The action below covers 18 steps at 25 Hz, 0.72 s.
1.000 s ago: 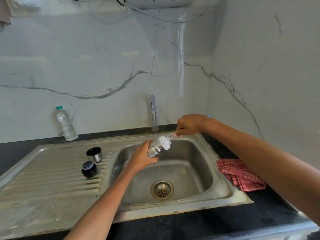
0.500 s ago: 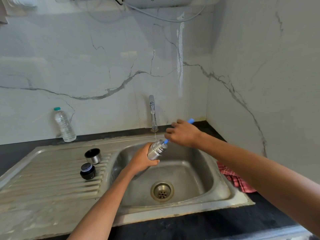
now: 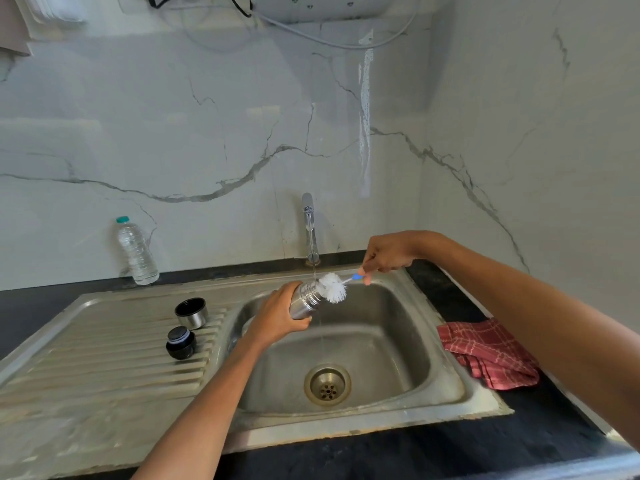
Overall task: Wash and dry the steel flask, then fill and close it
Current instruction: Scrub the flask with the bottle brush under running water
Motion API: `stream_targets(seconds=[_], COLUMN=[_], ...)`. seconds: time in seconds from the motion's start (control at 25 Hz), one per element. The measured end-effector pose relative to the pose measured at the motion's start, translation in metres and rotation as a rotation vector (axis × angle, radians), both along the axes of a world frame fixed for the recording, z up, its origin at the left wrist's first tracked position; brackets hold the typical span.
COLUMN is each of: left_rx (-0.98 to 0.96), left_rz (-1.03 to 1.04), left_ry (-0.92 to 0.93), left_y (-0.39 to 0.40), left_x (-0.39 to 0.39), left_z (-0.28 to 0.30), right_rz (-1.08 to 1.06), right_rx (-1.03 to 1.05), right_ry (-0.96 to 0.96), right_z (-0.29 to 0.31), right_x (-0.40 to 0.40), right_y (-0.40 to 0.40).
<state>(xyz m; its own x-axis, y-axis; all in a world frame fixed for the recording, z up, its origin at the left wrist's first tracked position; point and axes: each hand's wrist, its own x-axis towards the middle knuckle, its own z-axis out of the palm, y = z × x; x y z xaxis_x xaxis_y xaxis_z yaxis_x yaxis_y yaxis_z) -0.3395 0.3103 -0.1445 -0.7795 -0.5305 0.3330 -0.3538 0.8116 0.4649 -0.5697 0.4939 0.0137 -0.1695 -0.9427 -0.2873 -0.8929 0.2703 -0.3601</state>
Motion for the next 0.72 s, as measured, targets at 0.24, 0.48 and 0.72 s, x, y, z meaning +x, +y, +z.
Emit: stream_targets(seconds=[0.24,0.48,0.72], left_rx=[-0.025,0.130,0.194], left_rz=[-0.035,-0.054,-0.099], left_ry=[-0.013,0.032,0.010], left_y=[0.004,0.001,0.005], left_x=[-0.006,0.003,-0.001], left_z=[0.009,-0.001,0.006], right_rz=[-0.014,0.335,0.585], right_rx=[-0.048,-0.424,-0.575], right_ry=[0.113,0.897,1.125], right_z=[0.002,-0.023,-0.035], right_x=[-0.010,0.017,0.019], right_y=[0.008,0.007,-0.002])
